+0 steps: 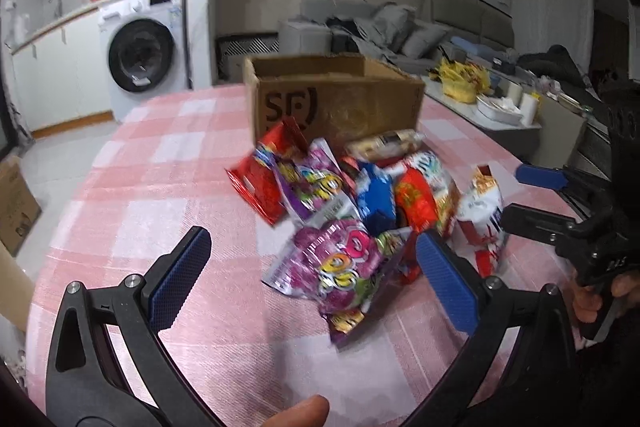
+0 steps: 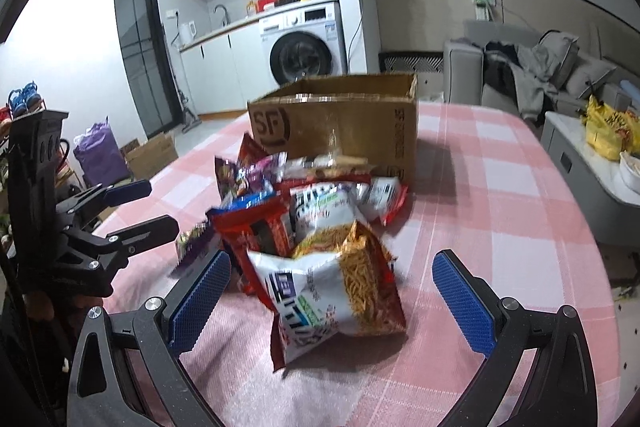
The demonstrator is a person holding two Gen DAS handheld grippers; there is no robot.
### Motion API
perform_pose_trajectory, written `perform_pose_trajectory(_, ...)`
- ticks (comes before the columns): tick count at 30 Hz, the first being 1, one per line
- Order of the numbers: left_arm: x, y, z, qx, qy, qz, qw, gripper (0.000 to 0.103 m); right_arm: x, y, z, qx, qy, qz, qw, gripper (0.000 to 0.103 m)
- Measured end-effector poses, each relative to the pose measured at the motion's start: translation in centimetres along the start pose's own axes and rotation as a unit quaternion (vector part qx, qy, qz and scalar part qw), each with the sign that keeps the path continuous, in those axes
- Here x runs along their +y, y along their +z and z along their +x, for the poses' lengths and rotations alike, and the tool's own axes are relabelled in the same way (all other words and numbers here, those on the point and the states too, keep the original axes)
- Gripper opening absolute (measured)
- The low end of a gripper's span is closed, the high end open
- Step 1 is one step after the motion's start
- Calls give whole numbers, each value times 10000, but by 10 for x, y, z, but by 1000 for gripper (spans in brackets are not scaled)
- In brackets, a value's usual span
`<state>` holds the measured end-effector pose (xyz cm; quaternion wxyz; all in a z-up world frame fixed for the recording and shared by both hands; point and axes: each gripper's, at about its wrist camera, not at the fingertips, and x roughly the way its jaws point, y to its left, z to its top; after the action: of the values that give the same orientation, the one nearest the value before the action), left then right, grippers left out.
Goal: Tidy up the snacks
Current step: 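Close left gripper on purple candy bag while right gripper closes on white noodle-snack bag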
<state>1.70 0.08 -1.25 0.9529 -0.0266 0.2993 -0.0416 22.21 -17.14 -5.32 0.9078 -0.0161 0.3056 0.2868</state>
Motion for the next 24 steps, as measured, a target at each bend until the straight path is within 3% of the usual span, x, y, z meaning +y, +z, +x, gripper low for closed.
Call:
perform_pose_trajectory(2,0,-1,4,142,-79,3,9999,102,0,-3,4,121,-10,-2,9999,103)
perform_pose_trajectory(11,1,-3,36,677,263,48,9973,102,-6,-6,21,601,150,189,9979,103)
perform_pose_trajectory(20,3,-2,49,878,22,47,9961,102,-4,-5,32,791,238,117,9965,99)
perform_pose_trajectory(24,7,-1,52,927,-253,-68,9953,86,-2,-5,35,805,235,75,9965,91)
